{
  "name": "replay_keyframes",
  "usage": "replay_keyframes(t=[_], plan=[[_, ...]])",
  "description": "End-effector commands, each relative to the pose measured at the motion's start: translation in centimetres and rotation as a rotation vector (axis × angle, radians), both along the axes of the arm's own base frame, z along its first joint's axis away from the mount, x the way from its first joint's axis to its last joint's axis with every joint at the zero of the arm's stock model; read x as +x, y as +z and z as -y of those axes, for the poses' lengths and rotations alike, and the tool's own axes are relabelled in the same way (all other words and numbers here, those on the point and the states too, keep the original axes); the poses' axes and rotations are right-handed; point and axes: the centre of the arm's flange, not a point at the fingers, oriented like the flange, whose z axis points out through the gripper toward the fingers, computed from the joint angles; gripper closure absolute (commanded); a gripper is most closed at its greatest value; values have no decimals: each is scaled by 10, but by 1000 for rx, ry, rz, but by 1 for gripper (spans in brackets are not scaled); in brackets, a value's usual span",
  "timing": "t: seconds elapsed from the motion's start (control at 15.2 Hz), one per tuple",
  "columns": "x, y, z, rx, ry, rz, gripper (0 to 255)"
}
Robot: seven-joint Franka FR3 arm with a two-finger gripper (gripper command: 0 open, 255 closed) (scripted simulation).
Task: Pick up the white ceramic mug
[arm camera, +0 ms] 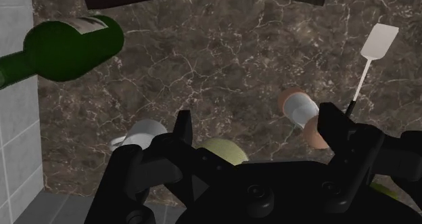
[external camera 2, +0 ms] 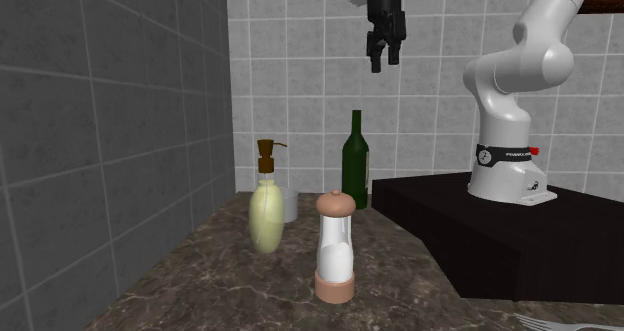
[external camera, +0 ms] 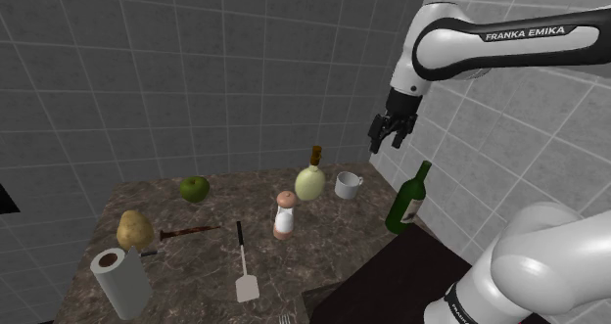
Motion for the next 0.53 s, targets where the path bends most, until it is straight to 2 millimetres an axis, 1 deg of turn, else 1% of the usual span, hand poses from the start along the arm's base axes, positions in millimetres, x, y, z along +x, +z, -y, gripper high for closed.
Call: replay_keyframes(t=[0.0,0.46], plan=[[15,-23,8,-7,-2,2,0],[63,-95,37,-29,-10,3,0]])
